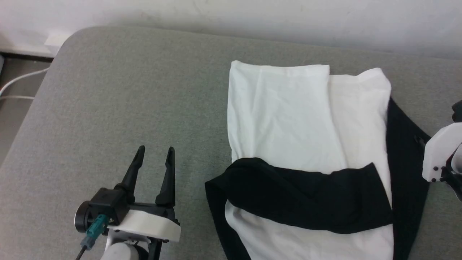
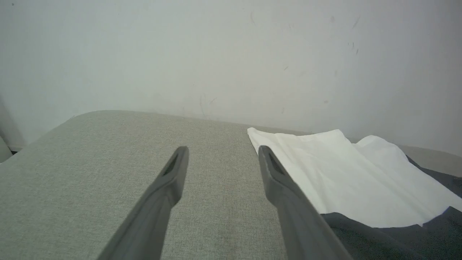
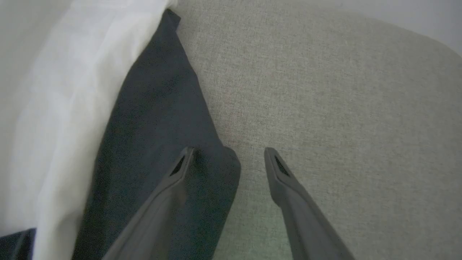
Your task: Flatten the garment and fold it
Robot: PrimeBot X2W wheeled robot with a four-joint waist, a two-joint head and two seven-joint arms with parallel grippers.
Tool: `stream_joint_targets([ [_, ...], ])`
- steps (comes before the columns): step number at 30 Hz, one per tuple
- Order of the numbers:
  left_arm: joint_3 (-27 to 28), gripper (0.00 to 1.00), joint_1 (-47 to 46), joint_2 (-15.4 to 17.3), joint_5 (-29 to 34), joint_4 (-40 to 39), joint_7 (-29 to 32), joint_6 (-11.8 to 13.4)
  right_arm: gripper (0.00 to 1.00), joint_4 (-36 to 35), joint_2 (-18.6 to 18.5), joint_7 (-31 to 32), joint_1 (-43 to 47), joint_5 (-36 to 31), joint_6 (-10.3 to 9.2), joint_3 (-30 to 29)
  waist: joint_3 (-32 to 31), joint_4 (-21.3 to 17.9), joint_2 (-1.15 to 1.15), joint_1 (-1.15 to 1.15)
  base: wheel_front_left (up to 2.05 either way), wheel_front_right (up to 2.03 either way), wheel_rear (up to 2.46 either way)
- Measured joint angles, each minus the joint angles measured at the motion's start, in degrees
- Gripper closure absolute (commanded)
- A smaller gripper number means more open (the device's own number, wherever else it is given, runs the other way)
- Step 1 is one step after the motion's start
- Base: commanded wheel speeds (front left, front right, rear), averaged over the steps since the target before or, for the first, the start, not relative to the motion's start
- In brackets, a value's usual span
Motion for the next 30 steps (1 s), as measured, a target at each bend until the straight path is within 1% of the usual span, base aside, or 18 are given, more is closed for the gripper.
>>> stream_joint_targets([
  [5,2.02,0.0,-0.01,-1.6,1.23,1.16,0.0,-1.81,0.0,5.57,-0.22,-2.22,-2.2,0.0,0.0,2.67,1.63,1.43,0.0,0.0,0.0,0.0,0.0],
  [6,2.27,0.0,-0.01,-1.87,1.31,1.43,0.0,-2.05,0.21,6.32,-0.55,-2.92,-2.65,0.05,0.0,3.32,1.86,1.59,0.0,0.0,0.0,0.0,0.0],
  [7,2.55,0.0,-0.01,-2.15,1.54,1.69,0.0,-2.42,0.51,6.95,-0.82,-3.64,-3.18,0.16,0.0,3.82,2.06,1.71,0.0,-0.01,0.0,0.0,0.0],
  [8,2.86,0.0,-0.01,-2.37,1.78,1.96,0.0,-2.57,1.0,7.64,-0.96,-4.34,-3.7,0.4,0.0,4.34,2.18,1.76,0.0,0.0,0.0,0.0,0.0],
  [13,4.0,0.0,0.03,-3.6,2.75,3.33,0.0,-3.78,1.0,9.53,-0.91,-10.11,-4.17,1.92,0.07,5.67,1.64,1.12,0.0,0.0,0.0,0.0,0.0],
  [16,4.53,0.0,0.09,-4.05,3.14,4.05,0.0,-4.2,1.0,9.55,-0.85,-13.59,-4.04,3.49,0.07,4.76,0.9,0.44,0.0,0.0,0.0,0.0,0.0],
  [19,5.14,0.0,0.38,-4.42,3.23,4.52,0.0,-4.64,1.0,9.06,-0.45,-15.81,-3.5,4.98,0.07,2.67,0.12,-0.44,0.0,-0.01,0.0,0.0,0.0],
  [23,5.63,0.0,1.38,-4.93,3.34,5.09,0.0,-5.48,1.0,8.98,0.52,-15.97,-1.12,5.59,0.07,-1.6,-0.79,-1.75,0.0,-0.01,0.0,0.0,0.0],
  [27,5.82,0.0,1.44,-5.35,3.61,5.64,0.0,-5.83,1.0,10.43,1.68,-13.88,2.05,4.19,0.05,-6.0,-1.33,-2.85,0.0,-0.01,0.0,0.0,0.0],
  [28,5.82,0.0,1.44,-5.38,3.74,5.87,0.0,-6.05,0.9,10.95,1.97,-13.37,2.69,3.31,0.05,-6.72,-1.41,-3.04,0.0,-0.01,0.0,0.0,0.0],
  [29,5.83,0.0,1.44,-5.45,3.75,6.15,0.0,-6.1,0.6,11.13,2.2,-13.12,3.25,2.49,0.07,-7.13,-1.47,-3.18,0.0,-0.01,0.0,0.0,0.0],
  [30,5.82,0.0,1.44,-5.54,3.75,6.42,0.0,-6.12,0.32,11.16,2.47,-12.94,3.36,1.89,0.07,-7.92,-1.51,-3.26,0.0,-0.01,0.0,0.0,0.0],
])
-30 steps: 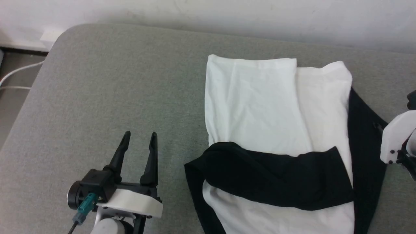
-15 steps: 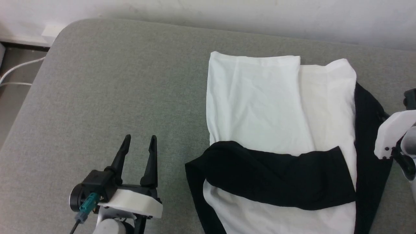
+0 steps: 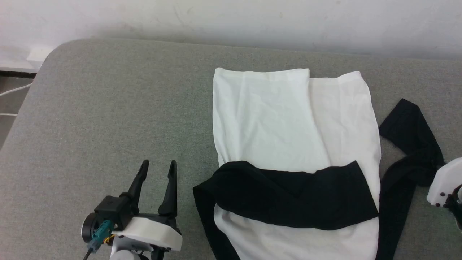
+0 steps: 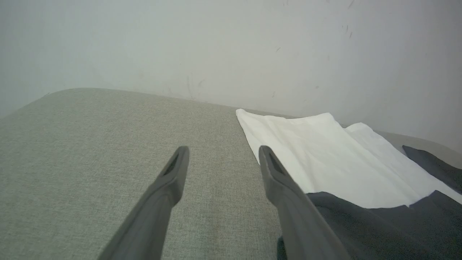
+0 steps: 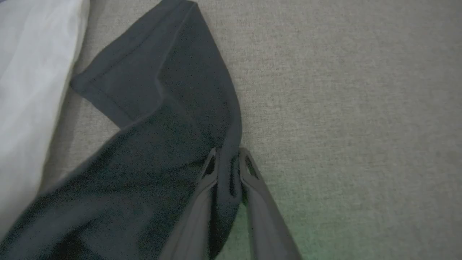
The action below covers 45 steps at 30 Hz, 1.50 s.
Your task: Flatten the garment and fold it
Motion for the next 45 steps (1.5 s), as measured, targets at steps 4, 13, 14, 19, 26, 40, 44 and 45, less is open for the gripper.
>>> stream_joint_targets([
  [4,-0.03,0.0,0.0,-0.27,0.02,0.67,0.0,-0.49,0.0,-0.96,-0.11,0.3,-0.07,-2.65,-0.07,-1.76,0.26,0.23,0.0,0.0,0.0,0.0,0.0],
  [13,-0.3,0.0,-0.07,-1.03,0.46,2.1,0.0,-1.44,0.0,-10.8,-5.23,5.92,-2.46,-5.15,-0.05,12.07,1.69,2.21,0.0,0.01,0.0,0.0,0.0],
  [14,-0.29,0.0,-0.07,-1.1,0.46,2.16,0.0,-1.48,0.0,-11.67,-5.67,7.33,-2.45,-4.45,-0.05,13.9,1.84,2.46,0.0,0.0,0.0,0.0,0.0],
  [19,-0.33,0.0,-0.12,-1.4,0.51,2.69,0.0,-1.92,0.0,-13.9,-9.38,13.24,-2.28,-1.59,-0.05,20.97,2.47,3.5,0.0,0.0,0.0,0.0,0.0],
  [26,-0.85,0.0,-1.42,-1.91,0.52,3.63,0.0,-2.48,0.0,-13.93,-14.96,13.11,-4.02,0.3,-0.07,29.25,3.93,4.83,0.0,0.01,0.0,0.0,0.0],
  [40,-1.16,0.0,-3.0,-2.59,0.6,5.59,0.0,-3.41,1.0,-7.49,-20.17,8.91,-10.69,8.84,-0.08,41.54,6.45,6.8,0.0,0.0,0.0,0.0,0.0],
  [44,-0.87,0.0,-2.98,-2.61,0.94,6.3,0.0,-3.42,1.0,-3.23,-18.19,3.28,-10.78,11.38,-0.04,37.86,5.48,6.43,0.0,0.01,0.0,0.0,0.0],
  [45,-0.77,0.0,-2.94,-2.59,0.96,6.47,0.0,-3.42,1.0,-2.37,-17.53,1.82,-10.65,11.9,-0.04,36.83,5.06,6.25,0.0,0.02,0.0,0.0,0.0],
])
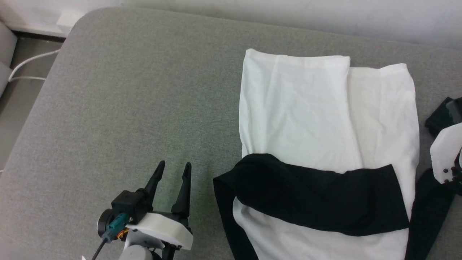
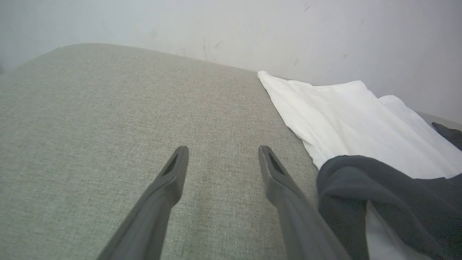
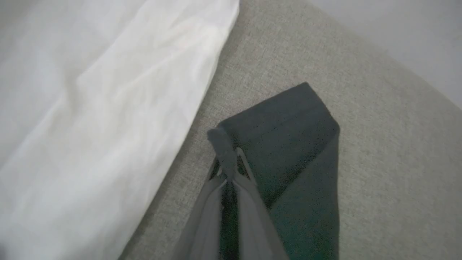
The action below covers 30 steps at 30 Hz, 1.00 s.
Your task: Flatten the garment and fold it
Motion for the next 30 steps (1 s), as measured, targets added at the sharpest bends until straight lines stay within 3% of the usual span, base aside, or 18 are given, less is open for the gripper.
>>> stream_joint_targets([
  [6,0.56,0.0,0.85,0.18,0.05,0.32,0.0,-0.02,1.0,1.0,1.64,-6.94,0.47,3.22,0.0,-6.91,-3.27,-1.52,0.0,0.0,0.0,0.0,0.0],
  [11,0.98,0.0,2.51,0.57,0.05,0.43,0.0,-0.08,1.0,-3.26,2.42,-9.66,1.4,5.66,-0.01,-12.45,-6.4,-3.18,0.0,-0.01,0.0,0.0,0.0],
  [20,1.78,0.0,4.55,1.08,0.05,-0.42,0.0,-0.01,1.0,-20.8,6.31,-8.79,8.18,8.87,-0.02,-19.96,-11.2,-6.05,0.0,-0.02,0.0,0.0,0.0],
  [26,2.25,0.0,5.89,1.46,0.02,-1.23,0.0,0.0,1.0,-35.65,12.58,-3.9,14.15,7.14,-0.02,-21.17,-12.92,-6.28,0.0,-0.02,0.0,0.0,0.0],
  [30,2.21,0.0,6.15,1.62,-0.05,-1.18,0.0,0.01,1.0,-41.99,17.73,-0.81,16.6,5.36,-0.02,-18.7,-13.03,-5.07,0.0,-0.02,0.0,0.0,0.0],
])
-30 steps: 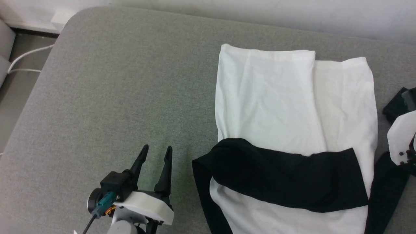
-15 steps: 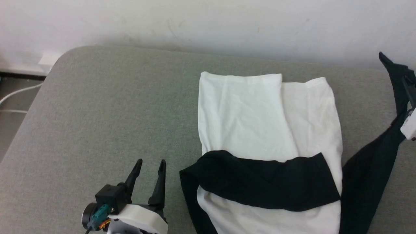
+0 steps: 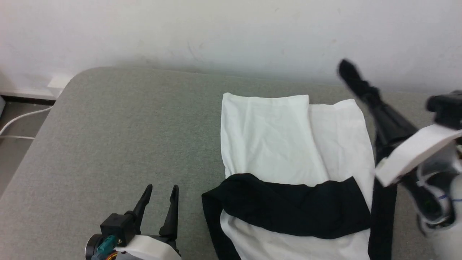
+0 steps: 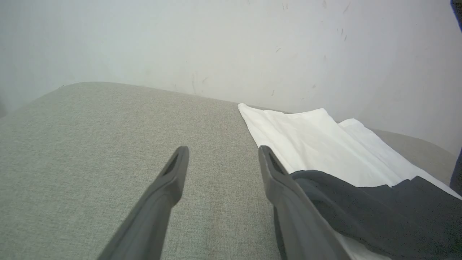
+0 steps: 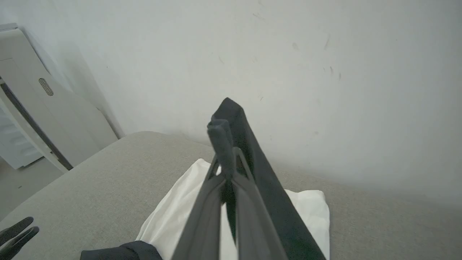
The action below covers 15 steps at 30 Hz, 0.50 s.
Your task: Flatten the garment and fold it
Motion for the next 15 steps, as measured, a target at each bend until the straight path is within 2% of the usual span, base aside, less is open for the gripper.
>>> stream_joint_targets([
  [3,-0.05,0.0,0.02,0.16,-0.1,0.15,0.0,0.0,1.0,-1.62,3.54,1.51,0.88,-1.25,0.0,3.05,0.07,1.14,0.0,0.0,0.0,0.0,0.0],
  [7,-0.41,0.0,0.01,0.19,-0.18,0.29,0.0,0.0,1.0,-0.07,7.24,1.85,1.71,-3.88,0.0,7.77,0.31,2.86,0.0,0.01,0.0,0.0,0.0],
  [15,-1.38,0.0,-0.12,-0.37,-0.41,0.27,0.0,0.0,1.0,11.62,12.28,-0.7,2.14,-6.81,0.0,16.21,1.27,6.77,0.0,0.01,0.0,0.0,0.0],
])
